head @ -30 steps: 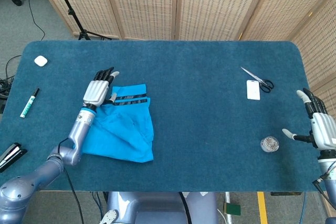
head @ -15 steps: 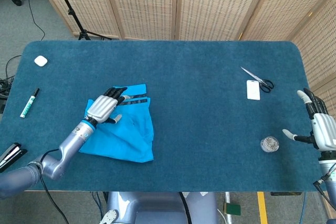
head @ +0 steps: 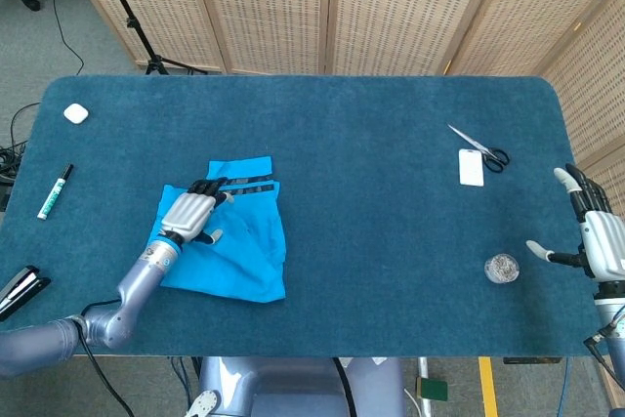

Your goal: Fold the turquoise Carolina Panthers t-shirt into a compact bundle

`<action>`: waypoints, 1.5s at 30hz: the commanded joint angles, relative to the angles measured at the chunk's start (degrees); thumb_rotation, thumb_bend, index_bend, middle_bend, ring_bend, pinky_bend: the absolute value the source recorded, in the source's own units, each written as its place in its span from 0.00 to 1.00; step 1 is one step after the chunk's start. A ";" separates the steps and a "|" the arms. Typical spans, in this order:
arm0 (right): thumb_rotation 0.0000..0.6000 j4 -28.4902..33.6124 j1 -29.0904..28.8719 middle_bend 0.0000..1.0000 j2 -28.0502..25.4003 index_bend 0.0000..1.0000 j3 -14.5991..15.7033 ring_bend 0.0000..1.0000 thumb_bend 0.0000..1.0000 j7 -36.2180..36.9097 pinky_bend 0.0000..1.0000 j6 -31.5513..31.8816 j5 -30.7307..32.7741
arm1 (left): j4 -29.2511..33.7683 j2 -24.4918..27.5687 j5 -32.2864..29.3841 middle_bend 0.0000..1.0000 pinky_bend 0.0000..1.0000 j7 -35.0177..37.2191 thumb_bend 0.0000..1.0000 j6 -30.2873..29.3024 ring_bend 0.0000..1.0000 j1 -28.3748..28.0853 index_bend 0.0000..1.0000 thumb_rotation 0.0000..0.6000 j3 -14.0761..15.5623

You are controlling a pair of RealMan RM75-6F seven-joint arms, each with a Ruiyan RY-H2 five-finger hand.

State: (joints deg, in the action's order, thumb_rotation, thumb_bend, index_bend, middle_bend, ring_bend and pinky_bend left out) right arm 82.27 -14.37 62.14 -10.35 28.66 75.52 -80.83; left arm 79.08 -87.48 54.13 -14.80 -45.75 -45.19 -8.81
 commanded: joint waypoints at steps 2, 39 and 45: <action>1.00 0.00 0.00 0.00 0.01 0.00 0.02 0.00 0.00 -0.04 0.00 0.00 0.00 | -0.13 -1.37 -0.98 0.00 0.00 0.01 0.35 -0.41 0.00 -0.21 0.30 1.00 -0.38; 1.00 -0.18 -0.17 0.00 0.02 0.00 0.06 0.00 0.00 0.12 0.00 -0.36 0.09 | -3.78 -6.28 -0.44 0.00 0.00 -0.43 0.37 -2.38 0.00 -0.21 0.57 1.00 -0.51; 1.00 -0.21 -0.15 0.00 0.01 0.00 0.08 0.00 0.00 0.18 0.00 -0.36 0.09 | -3.92 -6.52 -0.26 0.00 0.00 -0.43 0.38 -2.49 0.00 -0.14 0.58 1.00 -0.59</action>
State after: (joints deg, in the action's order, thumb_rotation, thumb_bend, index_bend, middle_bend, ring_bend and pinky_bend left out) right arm 82.06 -14.51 62.15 -10.27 28.84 75.16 -80.74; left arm 75.17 -93.99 53.87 -15.22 -48.23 -45.33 -9.40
